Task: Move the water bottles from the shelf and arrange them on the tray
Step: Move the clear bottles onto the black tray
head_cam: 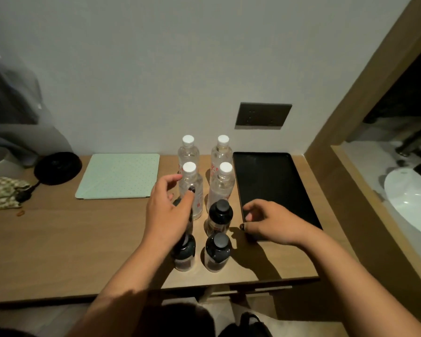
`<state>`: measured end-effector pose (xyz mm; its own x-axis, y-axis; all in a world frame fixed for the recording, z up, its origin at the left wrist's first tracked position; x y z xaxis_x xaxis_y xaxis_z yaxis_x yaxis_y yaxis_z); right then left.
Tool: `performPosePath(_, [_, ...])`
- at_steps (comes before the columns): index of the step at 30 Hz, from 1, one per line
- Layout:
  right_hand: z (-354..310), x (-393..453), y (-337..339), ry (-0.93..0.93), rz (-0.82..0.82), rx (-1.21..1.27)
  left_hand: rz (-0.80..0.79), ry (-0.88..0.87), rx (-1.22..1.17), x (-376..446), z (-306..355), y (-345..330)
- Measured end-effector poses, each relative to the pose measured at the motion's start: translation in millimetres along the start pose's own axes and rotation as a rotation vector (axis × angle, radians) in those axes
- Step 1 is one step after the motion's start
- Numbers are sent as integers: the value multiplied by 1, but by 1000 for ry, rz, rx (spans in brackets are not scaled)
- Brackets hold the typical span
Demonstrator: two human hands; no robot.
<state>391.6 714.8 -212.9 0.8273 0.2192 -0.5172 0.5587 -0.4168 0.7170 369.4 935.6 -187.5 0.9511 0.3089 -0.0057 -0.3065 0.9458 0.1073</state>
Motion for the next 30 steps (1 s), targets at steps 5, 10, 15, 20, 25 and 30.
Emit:
performPosePath(5, [-15,-2,49,170,126,108,11,-58,53,21,29,-28])
performPosePath(10, [-9,16,94,273,191,237,62,-89,63,39,44,-55])
performPosePath(15, [6,46,130,315,219,348,62,-108,199,80,60,-92])
performPosePath(20, [29,65,148,343,196,378,-8,-21,383,124,48,-142])
performPosePath(25, [49,85,162,311,183,359,-92,-15,587,150,32,-176])
performPosePath(30, [48,97,159,269,180,393,-212,97,781,173,12,-167])
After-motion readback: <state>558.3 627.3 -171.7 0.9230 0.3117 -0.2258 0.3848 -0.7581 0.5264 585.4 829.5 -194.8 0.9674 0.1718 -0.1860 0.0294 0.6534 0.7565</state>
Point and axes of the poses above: each hand's wrist, its own x-axis towards the middle knuckle, its own y-axis out of the back of the hand, z = x × y, the point moved 7 cm from there along x, towards the middle knuckle, and after that the axes turned 11 degrees about -x, right-handed, at the moved point
